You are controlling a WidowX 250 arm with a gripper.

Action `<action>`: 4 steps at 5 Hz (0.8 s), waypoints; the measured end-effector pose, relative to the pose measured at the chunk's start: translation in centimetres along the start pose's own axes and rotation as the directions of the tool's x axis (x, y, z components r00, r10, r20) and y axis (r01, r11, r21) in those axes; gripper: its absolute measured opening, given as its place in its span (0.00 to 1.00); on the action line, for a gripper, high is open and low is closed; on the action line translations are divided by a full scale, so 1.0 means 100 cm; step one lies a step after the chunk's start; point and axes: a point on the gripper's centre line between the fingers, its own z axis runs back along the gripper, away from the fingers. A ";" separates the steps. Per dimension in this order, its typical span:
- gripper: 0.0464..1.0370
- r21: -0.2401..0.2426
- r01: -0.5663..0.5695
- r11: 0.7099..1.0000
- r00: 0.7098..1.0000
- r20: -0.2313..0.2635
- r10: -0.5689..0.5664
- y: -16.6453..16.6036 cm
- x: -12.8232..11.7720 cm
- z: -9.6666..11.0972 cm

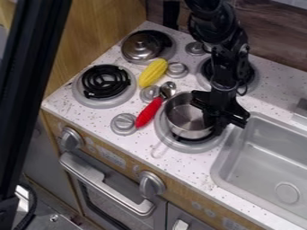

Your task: Take the silver pot and put it to the lower left burner

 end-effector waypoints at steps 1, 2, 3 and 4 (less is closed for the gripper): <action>0.04 0.003 0.009 1.000 1.000 0.012 -0.009 0.005 -0.002 0.010; 0.02 0.010 0.023 1.000 0.999 0.042 -0.024 0.024 0.004 0.032; 0.02 0.050 -0.006 0.999 0.998 0.060 0.003 0.059 0.004 0.052; 0.02 0.075 -0.034 0.997 0.997 0.066 0.029 0.094 0.002 0.053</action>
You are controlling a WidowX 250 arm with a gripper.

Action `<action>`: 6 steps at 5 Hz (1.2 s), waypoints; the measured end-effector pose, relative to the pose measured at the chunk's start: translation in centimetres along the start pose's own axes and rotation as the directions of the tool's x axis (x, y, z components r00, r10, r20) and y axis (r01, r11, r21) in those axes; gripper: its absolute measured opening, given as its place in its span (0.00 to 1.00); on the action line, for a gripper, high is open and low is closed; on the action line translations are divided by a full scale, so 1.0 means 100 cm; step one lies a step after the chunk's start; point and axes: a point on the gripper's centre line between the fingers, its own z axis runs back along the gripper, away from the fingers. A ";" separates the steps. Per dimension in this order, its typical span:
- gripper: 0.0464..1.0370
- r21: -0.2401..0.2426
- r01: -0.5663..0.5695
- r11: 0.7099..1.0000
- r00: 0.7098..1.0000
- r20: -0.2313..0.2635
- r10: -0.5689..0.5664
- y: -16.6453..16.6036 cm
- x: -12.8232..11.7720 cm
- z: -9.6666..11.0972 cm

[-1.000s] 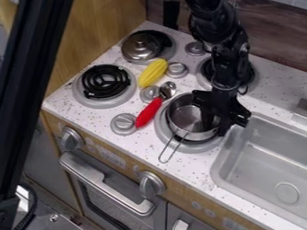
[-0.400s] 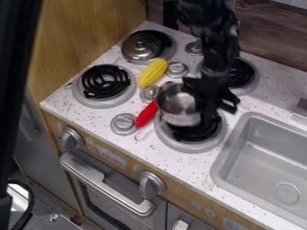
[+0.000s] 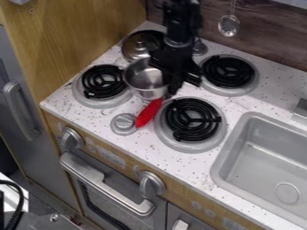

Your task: Take the silver pot and put it to the lower left burner

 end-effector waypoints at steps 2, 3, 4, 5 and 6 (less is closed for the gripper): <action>0.02 0.047 -0.051 0.998 0.998 -0.023 0.052 0.062 0.002 -0.016; 0.02 0.061 -0.086 0.994 0.995 -0.051 0.089 0.087 0.003 -0.028; 0.02 0.071 -0.115 0.991 0.988 -0.098 0.122 0.104 -0.002 -0.044; 0.04 0.069 -0.136 0.988 0.979 -0.142 0.145 0.114 -0.004 -0.060; 0.14 0.046 -0.158 0.986 0.976 -0.143 0.163 0.116 -0.001 -0.061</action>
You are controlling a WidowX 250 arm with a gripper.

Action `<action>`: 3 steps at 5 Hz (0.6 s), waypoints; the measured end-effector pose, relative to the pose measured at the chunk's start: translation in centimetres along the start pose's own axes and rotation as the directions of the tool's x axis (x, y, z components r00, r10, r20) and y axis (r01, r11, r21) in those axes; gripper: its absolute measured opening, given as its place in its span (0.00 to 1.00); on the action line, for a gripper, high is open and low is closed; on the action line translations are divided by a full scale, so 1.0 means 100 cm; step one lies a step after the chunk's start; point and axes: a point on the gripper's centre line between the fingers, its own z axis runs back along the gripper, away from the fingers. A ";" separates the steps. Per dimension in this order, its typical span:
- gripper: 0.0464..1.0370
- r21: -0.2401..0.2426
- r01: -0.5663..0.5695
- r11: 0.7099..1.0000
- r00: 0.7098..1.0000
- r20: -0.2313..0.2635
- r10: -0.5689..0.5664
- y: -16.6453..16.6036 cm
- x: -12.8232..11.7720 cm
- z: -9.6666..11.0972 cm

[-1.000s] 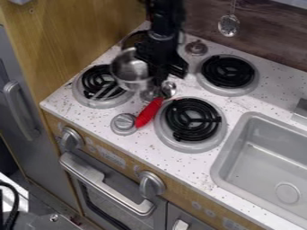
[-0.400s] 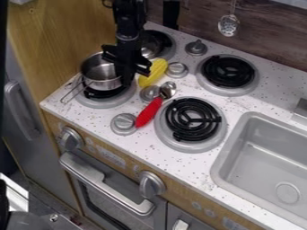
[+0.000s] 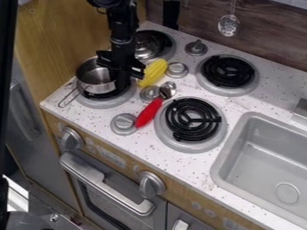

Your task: Take the silver pot and put it to the lower left burner

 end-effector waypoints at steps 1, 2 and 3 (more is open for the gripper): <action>0.37 -0.024 -0.015 1.000 1.000 0.011 0.015 -0.006 -0.002 -0.001; 0.69 -0.039 -0.017 0.999 0.999 0.027 0.018 -0.018 -0.010 0.012; 0.94 -0.030 -0.008 1.000 0.994 0.104 0.011 -0.032 -0.011 0.050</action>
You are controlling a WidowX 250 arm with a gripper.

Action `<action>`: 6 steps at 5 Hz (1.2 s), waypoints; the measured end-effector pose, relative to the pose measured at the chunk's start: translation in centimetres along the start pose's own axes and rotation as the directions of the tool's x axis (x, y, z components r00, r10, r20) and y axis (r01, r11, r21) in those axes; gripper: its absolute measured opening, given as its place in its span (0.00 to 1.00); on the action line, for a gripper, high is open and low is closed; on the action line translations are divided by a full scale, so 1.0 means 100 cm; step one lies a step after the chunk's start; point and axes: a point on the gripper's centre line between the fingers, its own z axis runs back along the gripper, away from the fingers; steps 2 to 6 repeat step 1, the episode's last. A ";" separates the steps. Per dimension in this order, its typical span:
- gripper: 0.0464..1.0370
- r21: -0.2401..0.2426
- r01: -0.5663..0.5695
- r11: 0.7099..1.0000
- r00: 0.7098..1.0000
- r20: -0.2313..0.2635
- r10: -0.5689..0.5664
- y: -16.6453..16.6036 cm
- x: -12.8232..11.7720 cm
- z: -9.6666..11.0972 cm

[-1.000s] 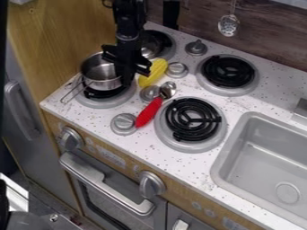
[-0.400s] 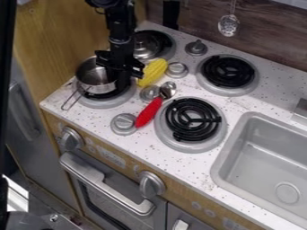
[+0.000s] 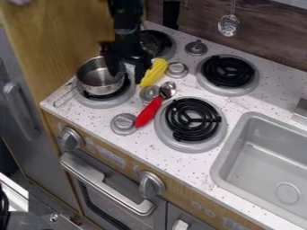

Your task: Take the silver pot and put it to the lower left burner

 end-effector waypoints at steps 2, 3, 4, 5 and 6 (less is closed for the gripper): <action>0.96 0.004 0.031 1.000 0.999 0.029 -0.031 -0.021 -0.011 0.018; 0.96 0.004 0.031 1.000 0.999 0.029 -0.031 -0.021 -0.011 0.018; 0.96 0.004 0.031 1.000 0.999 0.029 -0.031 -0.021 -0.011 0.018; 0.96 0.004 0.031 1.000 0.999 0.029 -0.031 -0.021 -0.011 0.018; 0.96 0.004 0.031 1.000 0.999 0.029 -0.031 -0.021 -0.011 0.018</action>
